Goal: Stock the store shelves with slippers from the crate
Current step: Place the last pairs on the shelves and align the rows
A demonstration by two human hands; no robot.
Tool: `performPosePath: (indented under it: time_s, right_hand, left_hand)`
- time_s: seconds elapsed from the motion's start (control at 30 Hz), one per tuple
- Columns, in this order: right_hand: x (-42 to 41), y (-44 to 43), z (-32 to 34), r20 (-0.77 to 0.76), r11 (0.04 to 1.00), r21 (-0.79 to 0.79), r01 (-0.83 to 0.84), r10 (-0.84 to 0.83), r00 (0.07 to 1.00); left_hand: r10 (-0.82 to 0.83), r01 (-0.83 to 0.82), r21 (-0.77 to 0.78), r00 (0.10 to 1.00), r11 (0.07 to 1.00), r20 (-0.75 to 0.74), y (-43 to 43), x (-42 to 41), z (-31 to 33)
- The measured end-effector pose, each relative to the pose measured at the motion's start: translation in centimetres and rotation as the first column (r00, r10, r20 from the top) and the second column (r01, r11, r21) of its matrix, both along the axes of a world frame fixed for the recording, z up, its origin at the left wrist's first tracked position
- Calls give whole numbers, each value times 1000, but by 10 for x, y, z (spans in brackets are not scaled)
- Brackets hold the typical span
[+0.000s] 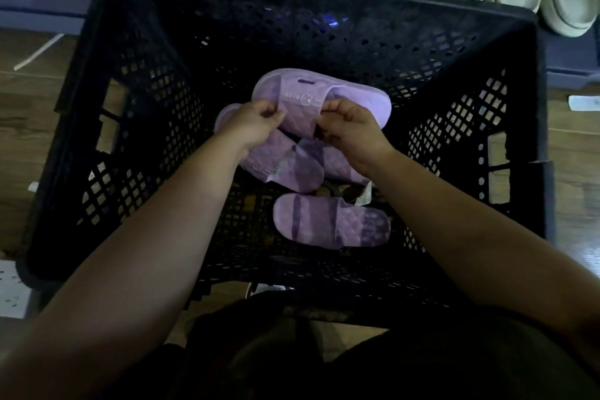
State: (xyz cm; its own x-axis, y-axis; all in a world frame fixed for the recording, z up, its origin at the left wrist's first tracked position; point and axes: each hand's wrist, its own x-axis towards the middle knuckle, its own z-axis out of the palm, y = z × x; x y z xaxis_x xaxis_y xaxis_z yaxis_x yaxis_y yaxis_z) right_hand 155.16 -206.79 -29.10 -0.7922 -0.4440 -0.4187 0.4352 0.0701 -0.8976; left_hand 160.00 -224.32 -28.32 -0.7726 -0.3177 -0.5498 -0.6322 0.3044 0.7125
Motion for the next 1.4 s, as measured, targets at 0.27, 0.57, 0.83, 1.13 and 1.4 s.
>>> performPosePath:
  time_s: [0.27, 0.57, 0.83, 1.13, 1.4]
  right_hand:
    - [16, 41, -33, -144, 703, 699, 131, -41, 989]
    - [46, 44, -39, 551, 871, 441, -216, -73, 832]
    - [49, 32, -41, 592, 912, 401, -86, -186, 784]
    - [24, 30, 19, 563, 857, 516, 11, -349, 749]
    - [34, 40, 181, 559, 865, 464, 188, -451, 695]
  left_hand:
    - [69, -75, -350, 997, 934, -29, -41, 10, 8]
    - [174, -212, -384, 976, 898, -133, -44, 17, 11]
    - [313, -350, -303, 935, 886, -165, -49, 19, 11]
    - [224, -256, -365, 966, 895, -129, -44, 19, 60]
    - [217, -242, -407, 970, 881, -109, -43, 30, 211]
